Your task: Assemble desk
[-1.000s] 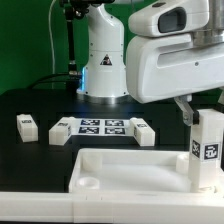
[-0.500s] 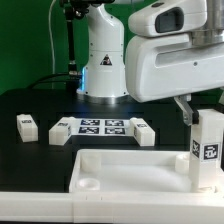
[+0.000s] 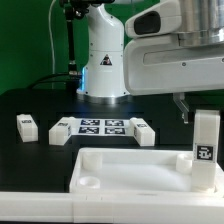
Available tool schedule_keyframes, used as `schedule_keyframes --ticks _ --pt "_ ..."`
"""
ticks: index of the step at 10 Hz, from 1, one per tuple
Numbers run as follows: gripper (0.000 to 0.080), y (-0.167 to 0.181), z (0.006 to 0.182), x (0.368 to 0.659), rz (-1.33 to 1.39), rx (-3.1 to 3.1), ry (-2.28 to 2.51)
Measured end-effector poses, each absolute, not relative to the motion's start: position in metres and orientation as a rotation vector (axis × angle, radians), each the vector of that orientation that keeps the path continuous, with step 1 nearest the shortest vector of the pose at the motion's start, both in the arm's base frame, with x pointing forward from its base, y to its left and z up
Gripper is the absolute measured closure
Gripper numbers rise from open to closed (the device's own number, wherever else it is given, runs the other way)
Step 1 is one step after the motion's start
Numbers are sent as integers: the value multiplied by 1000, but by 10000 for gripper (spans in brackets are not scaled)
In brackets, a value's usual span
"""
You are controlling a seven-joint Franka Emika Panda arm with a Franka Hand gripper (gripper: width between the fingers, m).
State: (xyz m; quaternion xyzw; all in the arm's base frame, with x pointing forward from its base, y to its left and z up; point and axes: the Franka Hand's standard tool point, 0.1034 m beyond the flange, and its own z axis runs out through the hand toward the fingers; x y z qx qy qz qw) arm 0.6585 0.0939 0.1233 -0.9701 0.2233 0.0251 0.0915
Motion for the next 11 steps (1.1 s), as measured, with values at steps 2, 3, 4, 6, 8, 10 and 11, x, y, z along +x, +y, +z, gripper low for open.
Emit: schedule_keyframes --ticks 2,3,4,6,8,10,11 --pt "508 95 124 659 85 -2804 943" --pt "508 95 124 659 99 -2758 1057" --pt "508 96 124 659 112 -2707 1185" --pt "508 96 124 660 133 -2628 1343" --pt "508 97 124 660 149 -2552 1489" --pt "508 97 124 659 142 -2591 1415" --pt "406 99 125 657 155 -2657 1337"
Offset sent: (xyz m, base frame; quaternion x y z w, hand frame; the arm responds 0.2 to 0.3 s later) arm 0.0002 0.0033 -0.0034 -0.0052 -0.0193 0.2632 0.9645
